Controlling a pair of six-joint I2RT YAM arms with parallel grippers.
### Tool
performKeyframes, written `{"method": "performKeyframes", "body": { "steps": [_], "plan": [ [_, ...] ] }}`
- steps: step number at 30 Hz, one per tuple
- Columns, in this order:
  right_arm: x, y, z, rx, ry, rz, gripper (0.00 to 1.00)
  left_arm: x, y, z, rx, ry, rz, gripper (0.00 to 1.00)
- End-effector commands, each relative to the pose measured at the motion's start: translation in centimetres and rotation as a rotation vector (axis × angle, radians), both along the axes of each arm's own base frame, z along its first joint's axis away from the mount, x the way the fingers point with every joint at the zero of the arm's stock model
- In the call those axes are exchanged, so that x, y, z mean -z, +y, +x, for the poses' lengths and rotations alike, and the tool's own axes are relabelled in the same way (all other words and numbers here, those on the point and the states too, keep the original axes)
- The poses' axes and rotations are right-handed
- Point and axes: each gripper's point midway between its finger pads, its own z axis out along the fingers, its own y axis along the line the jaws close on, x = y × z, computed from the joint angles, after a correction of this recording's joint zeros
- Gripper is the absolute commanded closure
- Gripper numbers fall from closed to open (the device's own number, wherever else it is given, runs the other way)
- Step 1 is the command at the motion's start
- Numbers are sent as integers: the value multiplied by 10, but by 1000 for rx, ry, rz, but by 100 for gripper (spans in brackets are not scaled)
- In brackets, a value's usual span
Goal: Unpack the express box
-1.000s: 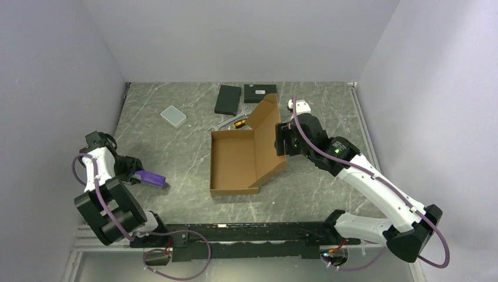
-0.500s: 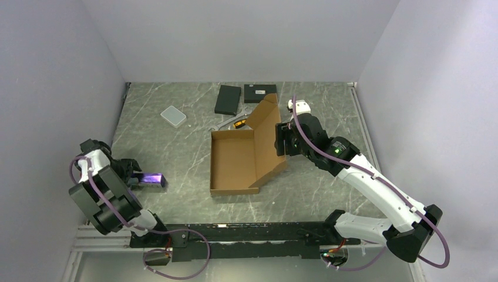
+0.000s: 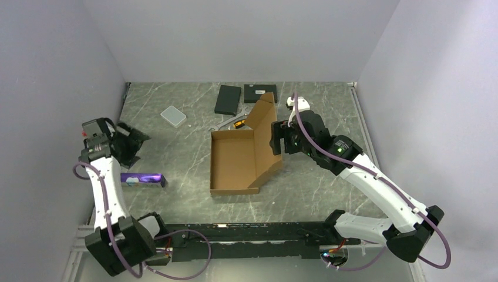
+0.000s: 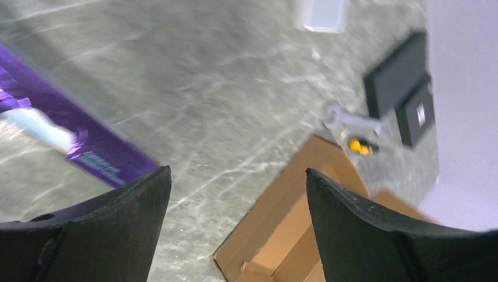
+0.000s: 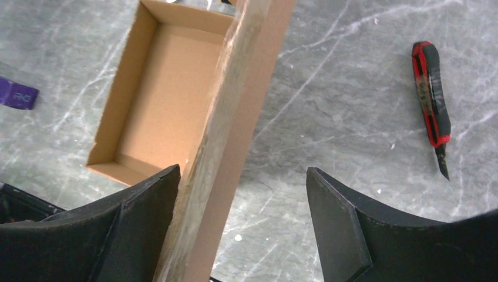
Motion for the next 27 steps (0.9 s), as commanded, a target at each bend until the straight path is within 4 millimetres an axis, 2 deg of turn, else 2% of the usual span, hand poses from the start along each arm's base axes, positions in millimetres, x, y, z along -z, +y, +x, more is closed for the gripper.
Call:
{"method": "performKeyframes", "body": {
  "steps": [1, 5, 8, 13, 21, 25, 27],
  "plan": [
    [-45, 19, 7, -55, -88, 110, 17, -66, -51, 25, 329, -277, 81, 11],
    [-66, 30, 8, -93, -115, 160, 14, -97, -103, 32, 604, -408, 102, 11],
    [-78, 36, 8, -116, -132, 186, 11, -117, -140, 30, 778, -523, 80, 12],
    [-92, 42, 10, -136, -142, 198, 8, -149, -184, 19, 984, -679, 71, 13],
    [-118, 48, 5, -194, -184, 235, 7, -202, -222, -4, 1195, -909, 49, 11],
    [-136, 43, 2, -199, -236, 251, 6, -226, -230, -16, 1255, -1004, 44, 10],
    [-146, 37, 0, -190, -267, 252, 6, -239, -240, -26, 1306, -1052, 31, 10]
  ]
}}
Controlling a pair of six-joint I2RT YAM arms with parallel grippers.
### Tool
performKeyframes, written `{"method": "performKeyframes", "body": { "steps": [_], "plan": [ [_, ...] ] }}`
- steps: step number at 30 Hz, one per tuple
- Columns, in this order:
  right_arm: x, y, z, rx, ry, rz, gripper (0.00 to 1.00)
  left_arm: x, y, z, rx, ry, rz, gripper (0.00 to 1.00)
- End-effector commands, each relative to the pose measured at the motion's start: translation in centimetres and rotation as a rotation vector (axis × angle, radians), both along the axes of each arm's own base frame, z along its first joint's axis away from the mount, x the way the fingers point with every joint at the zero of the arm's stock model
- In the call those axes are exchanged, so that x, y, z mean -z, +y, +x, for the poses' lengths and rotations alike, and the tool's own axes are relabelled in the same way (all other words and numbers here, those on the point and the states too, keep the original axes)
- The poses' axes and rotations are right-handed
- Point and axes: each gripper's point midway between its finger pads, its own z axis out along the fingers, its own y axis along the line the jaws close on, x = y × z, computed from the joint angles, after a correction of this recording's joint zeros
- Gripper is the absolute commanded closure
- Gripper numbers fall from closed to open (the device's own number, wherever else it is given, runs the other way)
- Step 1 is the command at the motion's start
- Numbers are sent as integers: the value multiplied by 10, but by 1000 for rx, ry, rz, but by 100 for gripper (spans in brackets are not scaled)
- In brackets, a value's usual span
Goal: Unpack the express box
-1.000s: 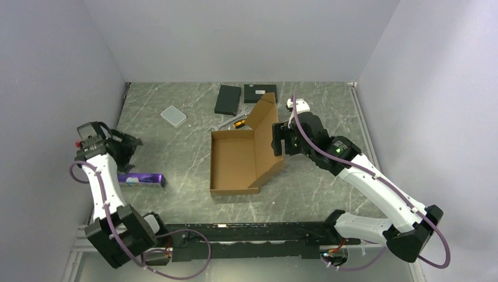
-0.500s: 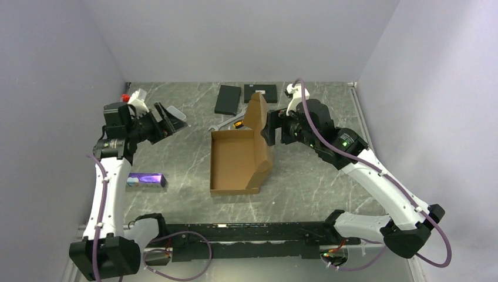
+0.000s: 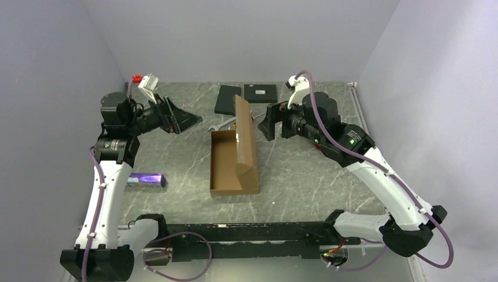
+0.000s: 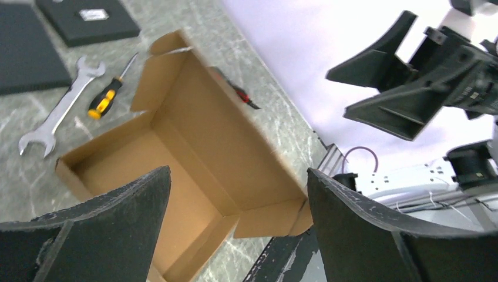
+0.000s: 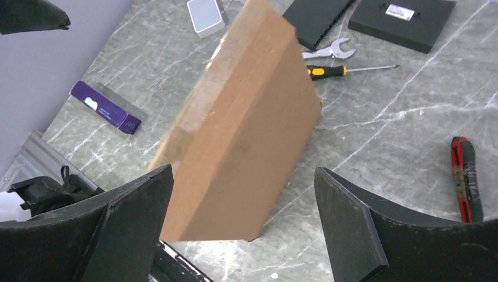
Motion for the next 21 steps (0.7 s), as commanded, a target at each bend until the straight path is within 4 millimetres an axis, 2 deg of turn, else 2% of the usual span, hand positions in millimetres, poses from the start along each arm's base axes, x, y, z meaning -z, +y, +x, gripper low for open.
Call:
{"method": "performKeyframes", "body": {
  "steps": [1, 7, 11, 17, 21],
  "plan": [
    [-53, -11, -8, -5, -145, 70, 6, -60, -19, -29, 162, -219, -38, 9],
    [-90, -48, -19, 87, -301, 116, 0, -113, -25, -55, 218, -380, -46, 4],
    [-126, -80, -35, 153, -422, 175, 0, -156, -25, -73, 221, -519, -42, 1],
    [-191, -132, -79, 207, -648, 302, 0, -222, -11, -96, 67, -729, -12, 0],
    [-225, -166, -107, 257, -761, 389, 0, -259, 11, -107, -132, -829, -14, 1]
  ]
}}
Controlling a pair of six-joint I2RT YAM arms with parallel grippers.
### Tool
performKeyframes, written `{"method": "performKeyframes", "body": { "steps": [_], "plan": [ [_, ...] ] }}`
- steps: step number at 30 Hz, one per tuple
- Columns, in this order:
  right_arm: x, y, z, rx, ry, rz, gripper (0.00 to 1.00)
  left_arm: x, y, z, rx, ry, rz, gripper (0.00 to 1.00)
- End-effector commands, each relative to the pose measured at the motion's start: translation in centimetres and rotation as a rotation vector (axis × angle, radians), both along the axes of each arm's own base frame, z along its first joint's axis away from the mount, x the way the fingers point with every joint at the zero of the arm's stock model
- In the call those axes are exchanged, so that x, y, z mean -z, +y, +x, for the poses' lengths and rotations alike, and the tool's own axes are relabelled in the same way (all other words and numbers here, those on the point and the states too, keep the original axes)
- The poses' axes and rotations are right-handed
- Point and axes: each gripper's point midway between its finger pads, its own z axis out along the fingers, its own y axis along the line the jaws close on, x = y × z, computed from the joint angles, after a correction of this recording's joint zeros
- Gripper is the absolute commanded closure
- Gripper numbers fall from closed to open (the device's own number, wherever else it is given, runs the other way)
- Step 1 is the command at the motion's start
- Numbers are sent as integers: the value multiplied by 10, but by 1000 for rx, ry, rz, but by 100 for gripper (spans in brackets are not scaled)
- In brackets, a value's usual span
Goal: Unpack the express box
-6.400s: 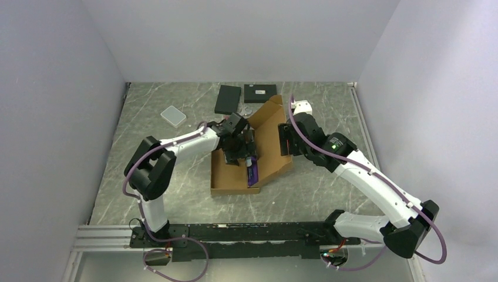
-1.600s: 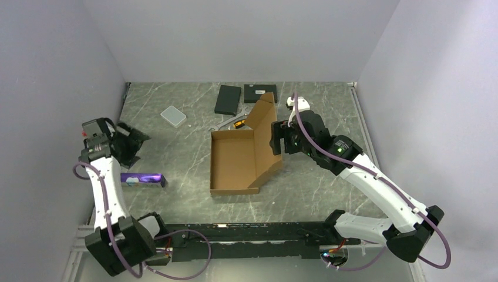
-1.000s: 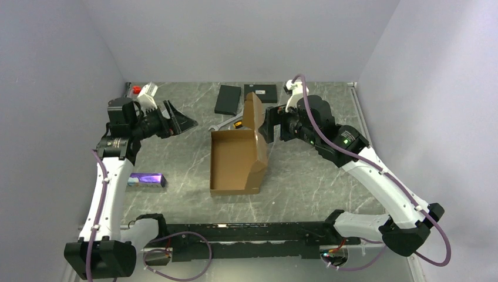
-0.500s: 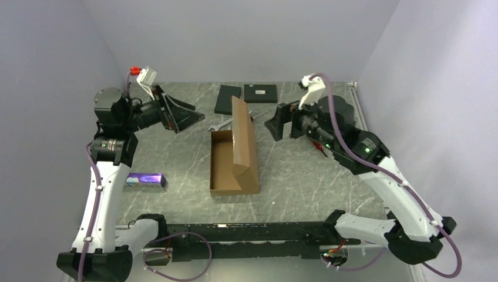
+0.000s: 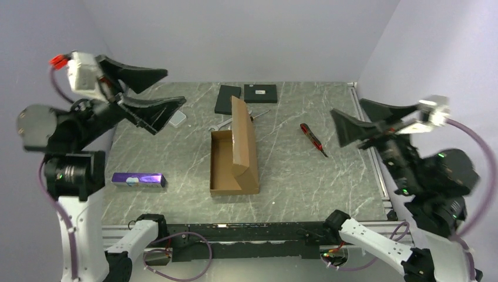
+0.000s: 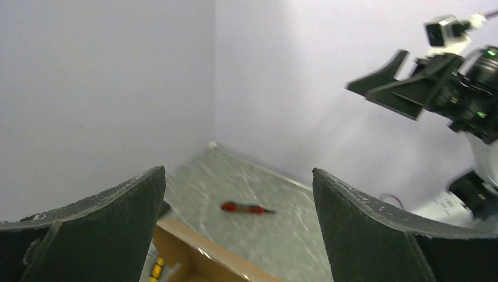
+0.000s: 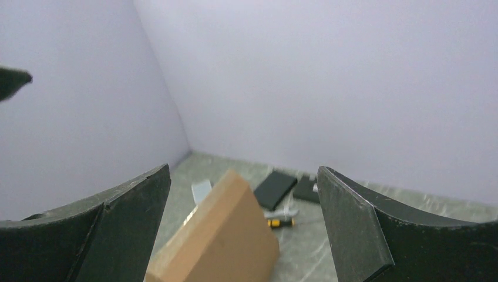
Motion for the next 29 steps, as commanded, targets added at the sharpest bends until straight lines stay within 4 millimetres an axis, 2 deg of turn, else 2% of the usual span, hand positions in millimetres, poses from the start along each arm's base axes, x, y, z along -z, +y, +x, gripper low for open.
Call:
{"method": "performKeyframes", "body": {
  "steps": [1, 5, 8, 12, 26, 29],
  "plan": [
    [-60, -44, -31, 74, -200, 137, 0, -46, 28, -17, -227, -154, -87, 1],
    [-77, -67, -53, 91, -280, 207, 0, -67, 48, -31, -358, -236, -153, 0],
    [-81, -78, -58, 120, -295, 229, 0, -72, 53, -37, -388, -276, -165, 0],
    [-80, -85, -58, 154, -287, 245, 0, -72, 54, -34, -399, -272, -166, 1],
    [-74, -91, -53, 210, -281, 265, 0, -63, 56, -26, -420, -262, -147, 1],
    [-71, -103, -50, 274, -264, 279, 0, -63, 56, -26, -418, -263, -146, 1]
  ]
}}
